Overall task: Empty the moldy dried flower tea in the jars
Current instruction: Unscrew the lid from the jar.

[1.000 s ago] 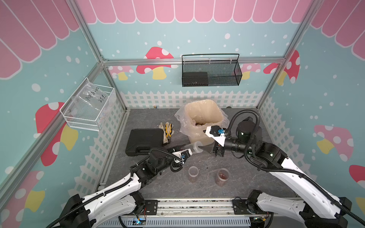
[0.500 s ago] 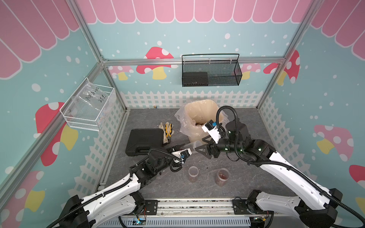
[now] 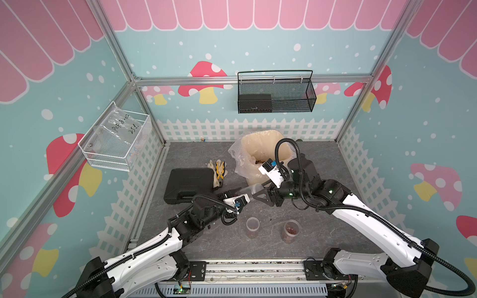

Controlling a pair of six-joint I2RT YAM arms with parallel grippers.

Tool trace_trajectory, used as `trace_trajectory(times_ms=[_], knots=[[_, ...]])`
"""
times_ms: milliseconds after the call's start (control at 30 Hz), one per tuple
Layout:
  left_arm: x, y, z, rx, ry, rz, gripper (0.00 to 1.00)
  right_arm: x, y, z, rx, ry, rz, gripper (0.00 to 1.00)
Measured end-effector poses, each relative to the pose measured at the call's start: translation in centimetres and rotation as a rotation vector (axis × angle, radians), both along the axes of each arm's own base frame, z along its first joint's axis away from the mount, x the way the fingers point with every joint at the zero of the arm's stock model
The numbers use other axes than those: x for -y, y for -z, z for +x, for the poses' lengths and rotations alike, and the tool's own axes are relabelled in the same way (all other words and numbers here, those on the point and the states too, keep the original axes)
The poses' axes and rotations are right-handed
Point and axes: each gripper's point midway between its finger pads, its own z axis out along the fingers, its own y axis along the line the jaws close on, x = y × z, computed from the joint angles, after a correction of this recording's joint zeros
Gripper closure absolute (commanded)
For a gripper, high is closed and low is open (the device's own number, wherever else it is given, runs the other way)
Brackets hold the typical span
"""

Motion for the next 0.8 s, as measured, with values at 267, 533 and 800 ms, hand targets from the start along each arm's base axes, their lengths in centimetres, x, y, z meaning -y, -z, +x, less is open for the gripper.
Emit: trace_trajectory(times_ms=[267, 533, 800], knots=[[0.0, 0.8, -0.2, -0.024, 0.009, 0.012, 0.81, 0.0, 0.8, 0.2, 0.242, -0.166, -0.111, 0.89], [-0.1, 2.0, 0.1, -0.072, 0.002, 0.024, 0.81, 0.4, 1.5, 1.3, 0.719, -0.435, -0.334, 0.89], [-0.7, 2.7, 0.5, -0.1, -0.038, 0.038, 0.81, 0.1, 2.2, 2.2, 0.85, -0.543, -0.423, 0.89]])
